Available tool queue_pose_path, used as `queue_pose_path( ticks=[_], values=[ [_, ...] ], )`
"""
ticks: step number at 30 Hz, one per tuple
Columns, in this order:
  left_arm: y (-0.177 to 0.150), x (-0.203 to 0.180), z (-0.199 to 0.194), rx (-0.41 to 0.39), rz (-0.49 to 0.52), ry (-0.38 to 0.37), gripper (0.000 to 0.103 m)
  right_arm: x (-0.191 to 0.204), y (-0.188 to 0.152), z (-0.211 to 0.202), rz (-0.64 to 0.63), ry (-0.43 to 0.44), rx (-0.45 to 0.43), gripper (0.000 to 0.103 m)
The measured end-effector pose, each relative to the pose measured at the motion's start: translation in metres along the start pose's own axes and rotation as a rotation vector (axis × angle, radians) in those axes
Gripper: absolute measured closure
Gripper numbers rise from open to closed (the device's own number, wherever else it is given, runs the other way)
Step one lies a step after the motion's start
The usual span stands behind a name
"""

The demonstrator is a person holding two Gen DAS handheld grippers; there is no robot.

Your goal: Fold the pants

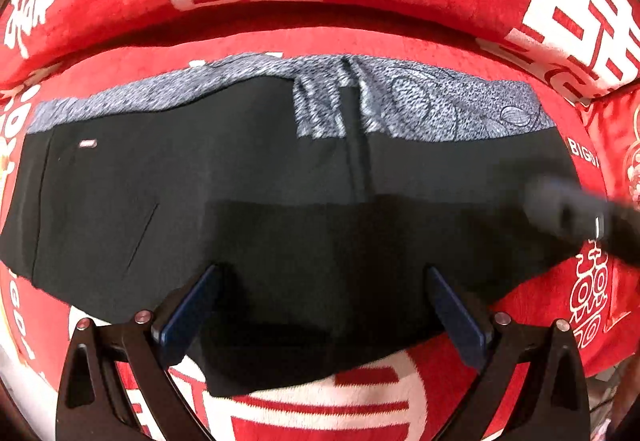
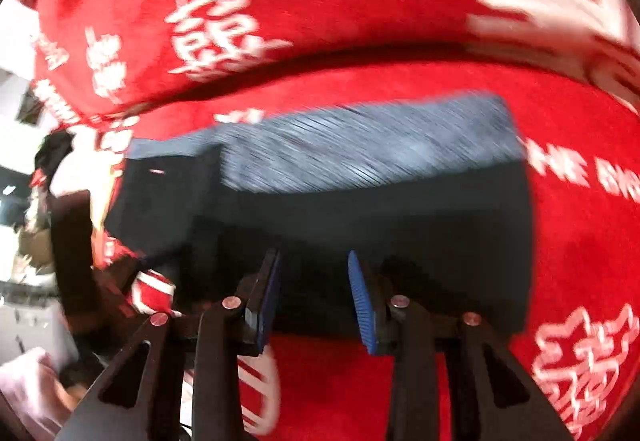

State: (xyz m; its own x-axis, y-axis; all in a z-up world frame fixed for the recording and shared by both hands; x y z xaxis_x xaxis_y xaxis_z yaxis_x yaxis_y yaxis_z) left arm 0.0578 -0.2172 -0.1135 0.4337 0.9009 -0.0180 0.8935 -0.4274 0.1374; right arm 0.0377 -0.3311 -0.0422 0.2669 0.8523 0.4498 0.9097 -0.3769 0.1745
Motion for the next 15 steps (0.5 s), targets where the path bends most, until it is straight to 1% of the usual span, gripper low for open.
queue_pose_path(
  ticks=[2, 4, 6, 7, 9, 11, 13, 15],
  values=[
    [-0.006, 0.006, -0.003, 0.01, -0.015, -0.005, 0.0, 0.024, 0.017, 0.015, -0.039, 0.031, 0.0, 0.065],
    [-0.013, 0.014, -0.006, 0.032, -0.041, -0.028, 0.0, 0.042, 0.029, 0.032, -0.061, 0.063, -0.001, 0.065],
    [-0.018, 0.021, -0.009, 0.049, -0.066, -0.037, 0.0, 0.049, 0.036, 0.054, -0.05, 0.071, 0.017, 0.065],
    [-0.02, 0.025, -0.01, 0.052, -0.066, -0.02, 0.0, 0.048, 0.036, 0.066, -0.029, 0.069, 0.034, 0.065],
    [-0.021, 0.03, -0.011, 0.053, -0.064, 0.008, 0.0, 0.043, 0.023, 0.095, 0.008, 0.048, 0.12, 0.065],
    [-0.026, 0.041, -0.012, 0.055, -0.084, 0.012, 0.0, 0.046, 0.021, 0.091, -0.037, 0.026, 0.086, 0.063],
    [-0.029, 0.05, -0.013, 0.063, -0.107, 0.011, 0.0, 0.053, 0.012, 0.092, -0.088, 0.011, 0.109, 0.063],
    [-0.033, 0.059, -0.012, 0.079, -0.13, 0.015, 0.0, 0.055, 0.006, 0.09, -0.095, 0.022, 0.132, 0.063]
  ],
)
Point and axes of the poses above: each gripper's, at about its wrist camera, not at the fingertips, and z roughly the way its jaws point, x to its left, y to its top, the point moved 10 cm from there along z, roughly the way its jaws point, and after that the axes turned 5 degrees about y, right-handed, at the moved point
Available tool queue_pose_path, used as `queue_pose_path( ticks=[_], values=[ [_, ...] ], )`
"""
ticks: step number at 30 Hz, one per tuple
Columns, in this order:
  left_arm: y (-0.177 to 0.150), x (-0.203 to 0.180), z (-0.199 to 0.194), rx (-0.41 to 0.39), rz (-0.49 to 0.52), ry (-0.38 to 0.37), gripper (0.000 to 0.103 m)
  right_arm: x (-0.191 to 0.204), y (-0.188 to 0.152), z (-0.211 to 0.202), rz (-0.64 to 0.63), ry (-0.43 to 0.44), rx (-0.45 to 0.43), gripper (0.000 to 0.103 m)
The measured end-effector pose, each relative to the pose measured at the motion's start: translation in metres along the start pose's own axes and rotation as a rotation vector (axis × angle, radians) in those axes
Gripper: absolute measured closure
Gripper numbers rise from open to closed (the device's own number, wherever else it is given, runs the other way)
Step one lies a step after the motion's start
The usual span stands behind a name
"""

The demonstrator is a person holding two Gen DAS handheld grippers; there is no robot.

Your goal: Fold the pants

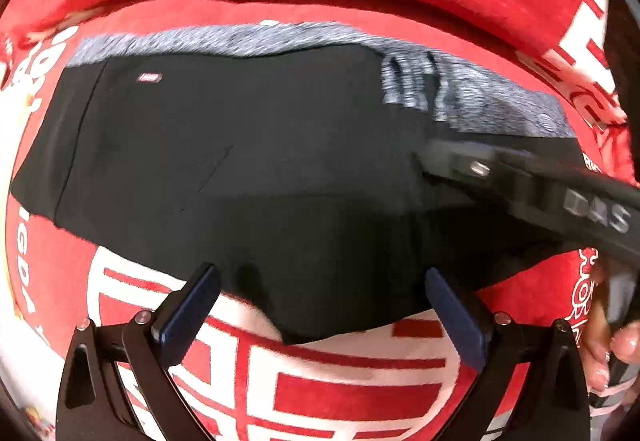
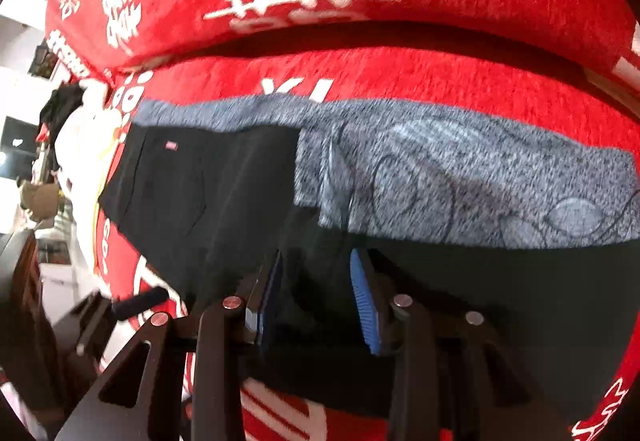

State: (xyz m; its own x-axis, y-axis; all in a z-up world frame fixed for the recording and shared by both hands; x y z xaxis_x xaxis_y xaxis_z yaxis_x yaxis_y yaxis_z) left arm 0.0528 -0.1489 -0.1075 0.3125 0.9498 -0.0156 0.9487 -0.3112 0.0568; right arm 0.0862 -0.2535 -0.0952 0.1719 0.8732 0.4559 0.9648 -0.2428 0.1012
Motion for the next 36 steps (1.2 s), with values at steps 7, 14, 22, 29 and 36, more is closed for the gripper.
queue_pose_path(
  ticks=[7, 14, 22, 29, 36],
  values=[
    [-0.002, 0.019, -0.008, -0.007, -0.018, 0.02, 0.0, 0.007, -0.024, -0.011, 0.007, 0.017, 0.021, 0.063],
    [0.0, 0.028, -0.011, -0.009, -0.026, 0.021, 0.0, 0.007, -0.049, -0.025, 0.057, 0.021, 0.032, 0.063],
    [0.012, 0.017, -0.002, -0.02, -0.032, 0.012, 0.0, 0.016, -0.057, -0.027, 0.062, -0.017, 0.025, 0.063],
    [0.01, 0.031, -0.007, -0.046, -0.056, -0.026, 0.0, 0.02, -0.057, -0.044, -0.139, -0.298, -0.055, 0.063],
    [0.009, 0.037, -0.006, -0.051, -0.047, -0.032, 0.0, 0.03, -0.077, -0.031, -0.355, -0.413, -0.03, 0.063]
  ],
)
Point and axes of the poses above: each gripper's, at about its wrist camera, not at the fingertips, and z roughly the way its jaws point, x to its left, y to its top, the point moved 10 cm from there along z, roughly the way its jaws point, and after that the axes turned 5 degrees about y, right-handed, at the moved point
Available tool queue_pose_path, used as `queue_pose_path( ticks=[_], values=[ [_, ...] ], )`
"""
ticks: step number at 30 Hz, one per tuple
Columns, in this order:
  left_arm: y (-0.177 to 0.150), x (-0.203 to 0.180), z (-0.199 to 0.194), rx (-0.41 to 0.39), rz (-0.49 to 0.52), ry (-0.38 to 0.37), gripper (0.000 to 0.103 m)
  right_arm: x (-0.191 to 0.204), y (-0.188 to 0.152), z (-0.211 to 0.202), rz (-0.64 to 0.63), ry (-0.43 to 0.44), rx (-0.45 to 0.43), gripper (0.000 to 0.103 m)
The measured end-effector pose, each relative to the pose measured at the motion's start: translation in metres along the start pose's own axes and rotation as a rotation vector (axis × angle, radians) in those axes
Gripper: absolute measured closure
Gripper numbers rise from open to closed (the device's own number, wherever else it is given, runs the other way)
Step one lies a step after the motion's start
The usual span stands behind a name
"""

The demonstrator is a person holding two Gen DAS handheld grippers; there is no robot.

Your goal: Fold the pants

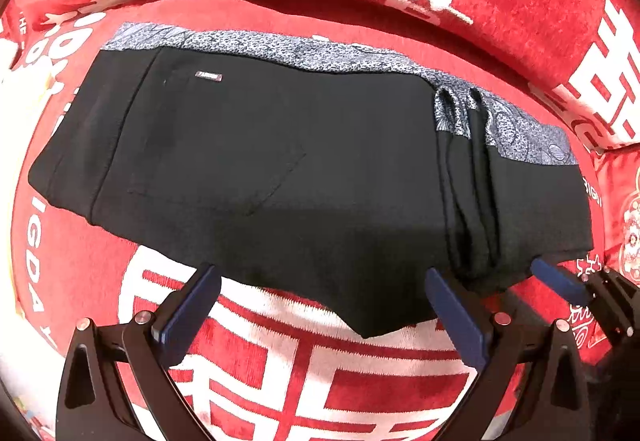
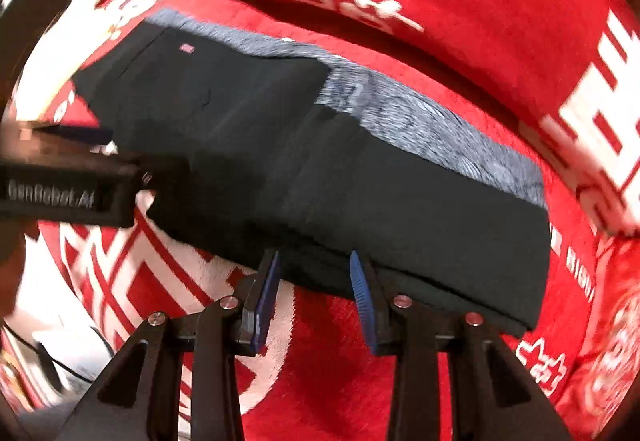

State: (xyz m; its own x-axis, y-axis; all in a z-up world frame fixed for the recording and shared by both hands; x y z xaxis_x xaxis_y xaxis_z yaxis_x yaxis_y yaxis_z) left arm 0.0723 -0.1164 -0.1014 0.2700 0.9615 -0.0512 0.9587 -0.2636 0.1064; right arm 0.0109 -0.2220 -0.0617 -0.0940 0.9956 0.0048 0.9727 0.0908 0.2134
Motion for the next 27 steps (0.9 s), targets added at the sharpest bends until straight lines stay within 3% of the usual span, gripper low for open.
queue_pose_path(
  ticks=[6, 11, 17, 21, 27],
  values=[
    [0.003, 0.005, 0.003, 0.0, -0.032, 0.001, 0.0, 0.016, -0.005, 0.008, -0.132, -0.042, -0.004, 0.063],
    [0.004, 0.013, 0.004, -0.002, -0.03, 0.023, 0.0, 0.008, 0.011, -0.004, -0.059, -0.04, -0.077, 0.063],
    [0.002, 0.015, 0.009, 0.017, -0.032, 0.04, 0.0, 0.007, 0.012, 0.001, -0.064, -0.051, -0.066, 0.063],
    [0.001, 0.013, 0.011, 0.025, -0.024, 0.062, 0.0, 0.004, 0.013, 0.021, 0.066, 0.045, 0.004, 0.063],
    [-0.001, 0.014, 0.012, 0.033, -0.025, 0.072, 0.0, 0.021, 0.002, 0.01, 0.072, 0.171, 0.034, 0.061]
  ],
)
Point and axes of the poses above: each gripper's, at about its wrist camera, not at the fingertips, and z roughly the way its jaws point, x to its left, y to its top, the point moved 10 cm from there along z, roughly the way its jaws point, and after that the axes turned 5 degrees about y, right-handed, at the moved point
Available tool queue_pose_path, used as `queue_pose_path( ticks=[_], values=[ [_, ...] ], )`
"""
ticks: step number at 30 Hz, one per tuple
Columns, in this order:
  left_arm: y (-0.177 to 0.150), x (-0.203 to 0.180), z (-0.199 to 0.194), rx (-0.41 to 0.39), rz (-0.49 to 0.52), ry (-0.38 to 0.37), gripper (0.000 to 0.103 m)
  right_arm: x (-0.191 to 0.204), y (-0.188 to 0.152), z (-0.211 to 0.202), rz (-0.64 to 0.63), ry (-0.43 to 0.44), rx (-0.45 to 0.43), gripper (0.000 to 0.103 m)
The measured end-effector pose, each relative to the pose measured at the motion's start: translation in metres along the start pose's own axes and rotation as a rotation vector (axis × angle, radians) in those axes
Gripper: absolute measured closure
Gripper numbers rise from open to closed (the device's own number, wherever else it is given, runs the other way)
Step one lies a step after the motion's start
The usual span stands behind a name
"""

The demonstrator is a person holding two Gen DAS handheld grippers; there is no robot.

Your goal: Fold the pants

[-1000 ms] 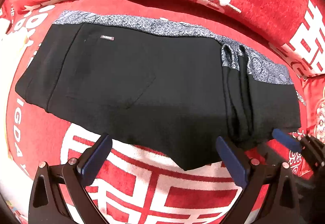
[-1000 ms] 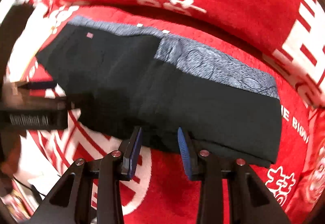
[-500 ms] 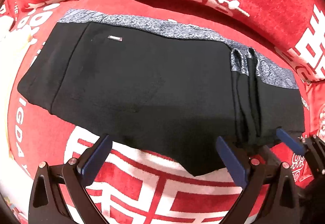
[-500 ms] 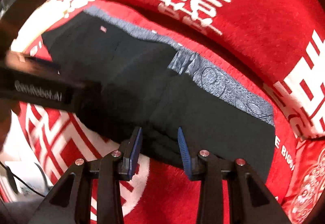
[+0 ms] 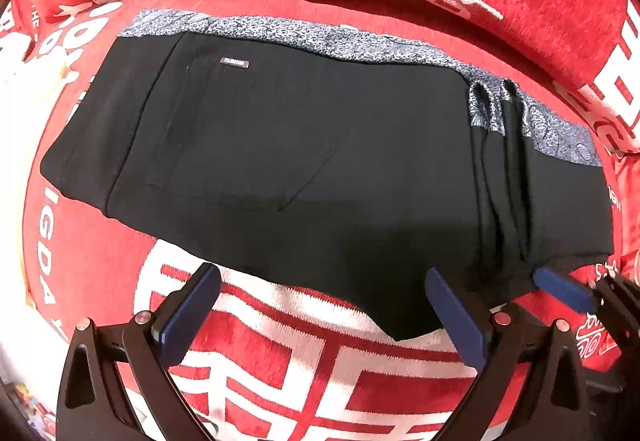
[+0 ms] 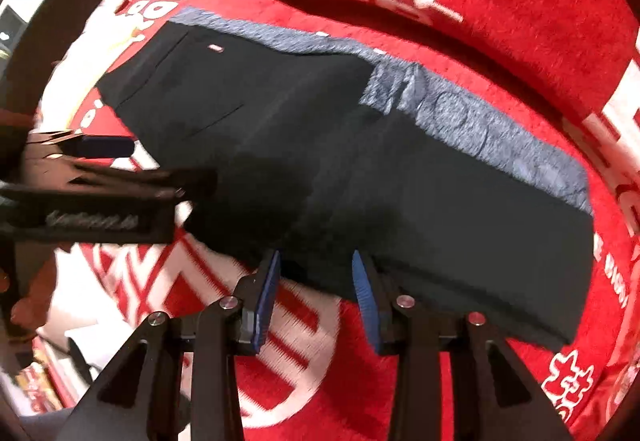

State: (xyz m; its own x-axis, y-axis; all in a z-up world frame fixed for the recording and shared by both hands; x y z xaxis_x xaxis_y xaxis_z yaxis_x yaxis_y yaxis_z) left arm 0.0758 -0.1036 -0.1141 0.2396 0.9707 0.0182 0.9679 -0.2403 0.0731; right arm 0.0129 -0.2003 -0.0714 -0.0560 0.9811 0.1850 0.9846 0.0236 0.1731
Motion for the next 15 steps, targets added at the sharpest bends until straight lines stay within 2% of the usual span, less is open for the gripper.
queue_pose_path(
  ticks=[7, 15],
  values=[
    [-0.001, 0.001, -0.003, -0.01, 0.01, 0.007, 0.0, -0.022, 0.001, -0.018, 0.106, -0.026, -0.024, 0.061],
    [-0.001, 0.012, -0.006, -0.016, -0.008, -0.017, 0.0, -0.032, 0.019, -0.021, 0.148, -0.051, -0.03, 0.058]
  ],
)
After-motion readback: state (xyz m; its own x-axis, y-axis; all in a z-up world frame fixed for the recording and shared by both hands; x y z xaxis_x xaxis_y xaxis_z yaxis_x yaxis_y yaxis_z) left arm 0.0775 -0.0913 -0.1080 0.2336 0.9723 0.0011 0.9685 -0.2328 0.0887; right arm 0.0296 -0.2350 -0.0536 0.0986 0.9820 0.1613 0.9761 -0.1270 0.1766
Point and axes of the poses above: each gripper's, at about its wrist camera, not at the fingertips, and z roughly the way its jaws point, x to its left, y to its top, the point moved 10 cm from there along z, roughly the way its jaws point, and after that the axes turned 5 degrees about y, right-handed, at the moved point
